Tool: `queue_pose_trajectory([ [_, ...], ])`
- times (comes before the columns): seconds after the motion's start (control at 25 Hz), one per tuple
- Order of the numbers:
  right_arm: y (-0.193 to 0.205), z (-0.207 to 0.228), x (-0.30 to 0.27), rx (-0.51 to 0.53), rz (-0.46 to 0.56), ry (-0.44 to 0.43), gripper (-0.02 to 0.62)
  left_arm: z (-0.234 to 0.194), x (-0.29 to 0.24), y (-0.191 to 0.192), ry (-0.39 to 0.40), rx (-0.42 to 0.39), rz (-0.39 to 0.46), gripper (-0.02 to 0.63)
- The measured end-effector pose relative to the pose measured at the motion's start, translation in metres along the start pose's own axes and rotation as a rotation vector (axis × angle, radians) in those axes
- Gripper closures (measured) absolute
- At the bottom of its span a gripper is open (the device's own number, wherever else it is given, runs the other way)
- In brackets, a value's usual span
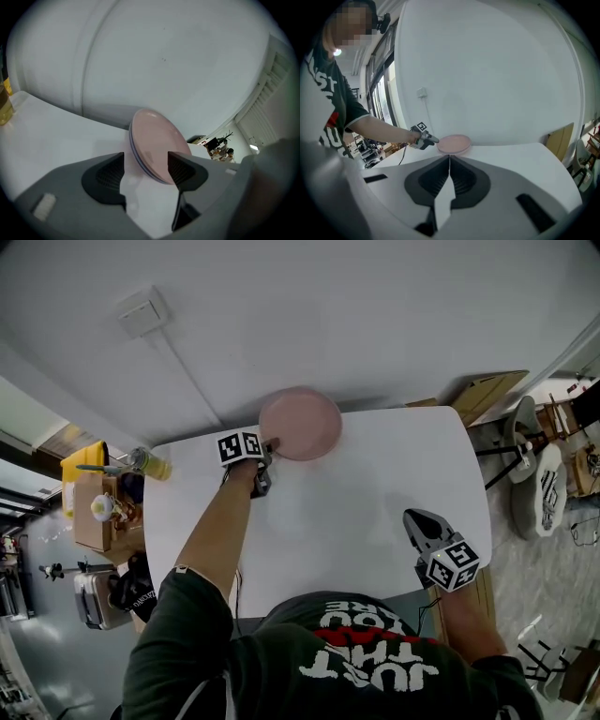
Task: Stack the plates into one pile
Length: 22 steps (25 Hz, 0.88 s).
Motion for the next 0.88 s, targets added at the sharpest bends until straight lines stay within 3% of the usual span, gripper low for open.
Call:
queue_pose_trajectory([
  [0.2,-0.012,-0.007,-0.003,0.017,0.027,-0.019,0.589,0.021,0.065,0.008,0.133,-0.100,0.191,0.333],
  [0.44,-0.039,-0.035,-0.022,0.054,0.079,-0.098,0.589,0.054,0.193,0.037,0.259,-0.287,0.432,0.348],
  [0.52,-0.050,-0.048,-0.032,0.070,0.094,-0.129,0.589,0.058,0.237,0.049,0.256,-0.344,0.504,0.384],
  [0.68,-0.067,-0.076,-0.047,0.107,0.117,-0.192,0.589,0.055,0.307,0.081,0.176,-0.418,0.604,0.485],
  [0.88,-0.079,-0.102,-0.056,0.148,0.126,-0.246,0.589,0.048,0.353,0.123,0.103,-0.405,0.657,0.508],
])
Point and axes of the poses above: the fingertips, and each gripper's own axes: x backward along the fingers, z to its right, y out of its underside, the point moved 4 cm from there along x, backward along the fingers, and after that the axes turned 9 degrees about -x, right-handed, at the moved point
